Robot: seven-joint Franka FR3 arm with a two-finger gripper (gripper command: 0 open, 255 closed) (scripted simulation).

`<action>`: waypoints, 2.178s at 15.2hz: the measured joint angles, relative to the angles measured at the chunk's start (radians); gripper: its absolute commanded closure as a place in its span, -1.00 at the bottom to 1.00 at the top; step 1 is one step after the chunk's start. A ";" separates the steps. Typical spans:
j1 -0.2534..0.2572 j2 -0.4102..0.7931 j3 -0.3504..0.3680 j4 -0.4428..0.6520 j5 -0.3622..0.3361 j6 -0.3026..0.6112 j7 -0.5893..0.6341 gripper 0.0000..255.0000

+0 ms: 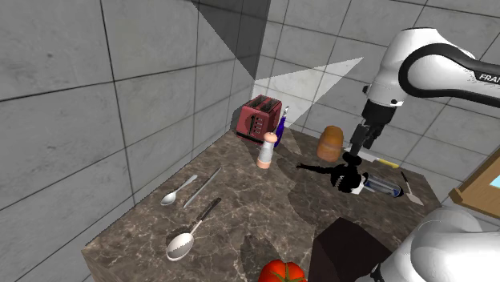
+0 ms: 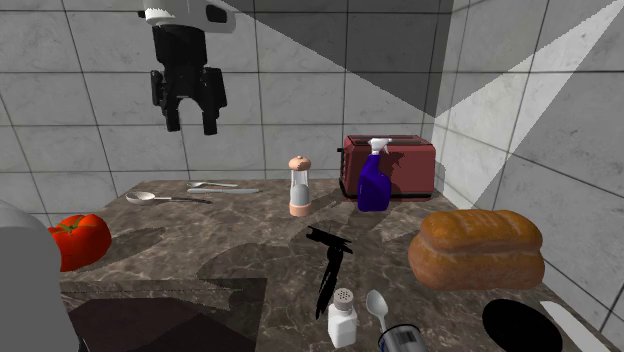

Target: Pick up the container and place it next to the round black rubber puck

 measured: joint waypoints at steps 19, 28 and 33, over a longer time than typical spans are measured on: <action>0.053 0.675 -0.057 0.375 0.038 0.289 -0.127 -1.00; 0.051 1.046 -0.057 0.735 0.090 0.291 -0.206 -1.00; 0.041 1.256 -0.046 0.980 0.114 0.250 -0.234 -1.00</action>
